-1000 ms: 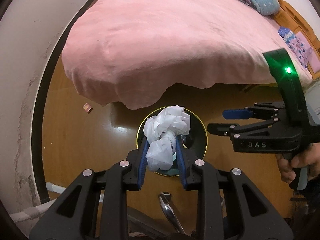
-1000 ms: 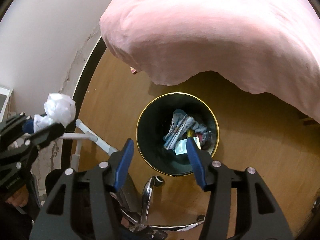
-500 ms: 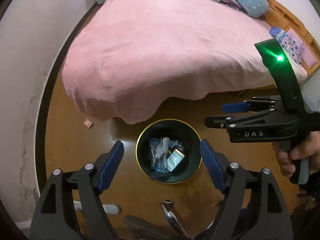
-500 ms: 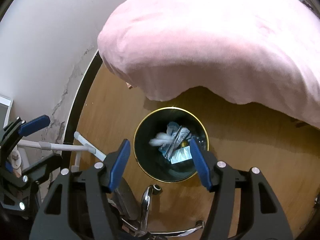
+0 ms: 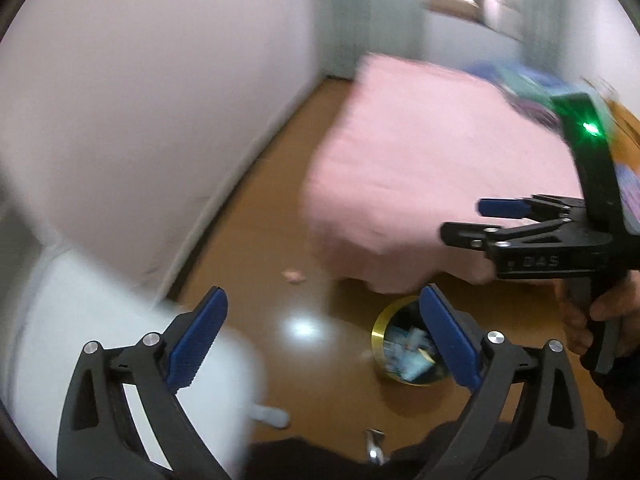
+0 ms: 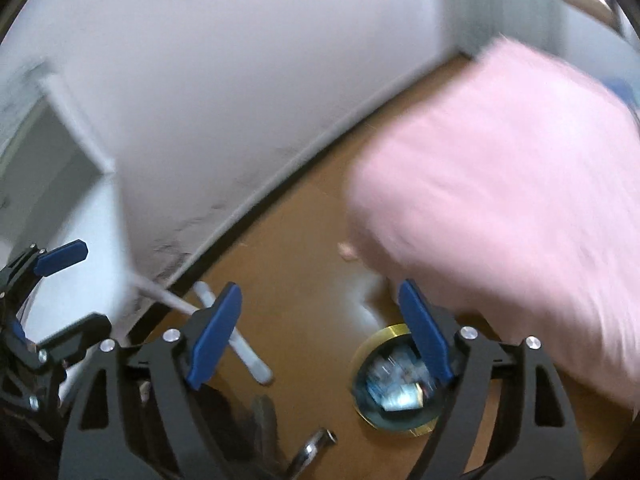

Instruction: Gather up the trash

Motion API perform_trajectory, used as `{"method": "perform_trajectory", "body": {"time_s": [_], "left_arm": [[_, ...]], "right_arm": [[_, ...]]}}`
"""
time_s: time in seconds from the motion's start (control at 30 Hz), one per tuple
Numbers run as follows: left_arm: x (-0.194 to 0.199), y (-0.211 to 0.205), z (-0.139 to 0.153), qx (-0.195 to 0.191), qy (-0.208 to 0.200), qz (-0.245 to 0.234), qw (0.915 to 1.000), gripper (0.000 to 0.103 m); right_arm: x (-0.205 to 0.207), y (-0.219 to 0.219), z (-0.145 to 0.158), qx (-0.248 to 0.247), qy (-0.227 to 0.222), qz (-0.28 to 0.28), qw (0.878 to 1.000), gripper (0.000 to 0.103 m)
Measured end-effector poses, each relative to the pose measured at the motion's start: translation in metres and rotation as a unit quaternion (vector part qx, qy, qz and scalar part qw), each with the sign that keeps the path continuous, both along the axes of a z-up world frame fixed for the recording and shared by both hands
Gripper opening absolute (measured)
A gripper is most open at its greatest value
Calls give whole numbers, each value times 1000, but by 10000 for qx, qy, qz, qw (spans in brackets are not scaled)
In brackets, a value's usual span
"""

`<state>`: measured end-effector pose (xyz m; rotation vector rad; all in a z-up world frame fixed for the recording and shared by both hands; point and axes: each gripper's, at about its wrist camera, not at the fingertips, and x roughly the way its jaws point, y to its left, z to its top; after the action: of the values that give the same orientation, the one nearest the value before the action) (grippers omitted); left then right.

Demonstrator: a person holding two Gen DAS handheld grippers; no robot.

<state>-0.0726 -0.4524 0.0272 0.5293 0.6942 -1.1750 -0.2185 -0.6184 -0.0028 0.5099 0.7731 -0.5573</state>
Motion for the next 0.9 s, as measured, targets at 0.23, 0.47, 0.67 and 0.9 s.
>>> {"method": "perform_trajectory", "body": {"time_s": [0.23,0.47,0.67,0.9], "left_arm": [[94,173,30,-124,-622,2492,9664,95],[125,358,25,-74,-723,4616,8841,95],[116,447,12,-57,-531,5428,8382,95],[109,480,6,-219,-483,5678,8215,95]], "right_arm": [[144,125,36,-299,-371,1955,9795,83],[219,253,47,-523,-587,3263,9420,83],[251,321,43,-531,-723,3770,9219,83],[254,358,35,-625,-793,3946,9133,83]]}}
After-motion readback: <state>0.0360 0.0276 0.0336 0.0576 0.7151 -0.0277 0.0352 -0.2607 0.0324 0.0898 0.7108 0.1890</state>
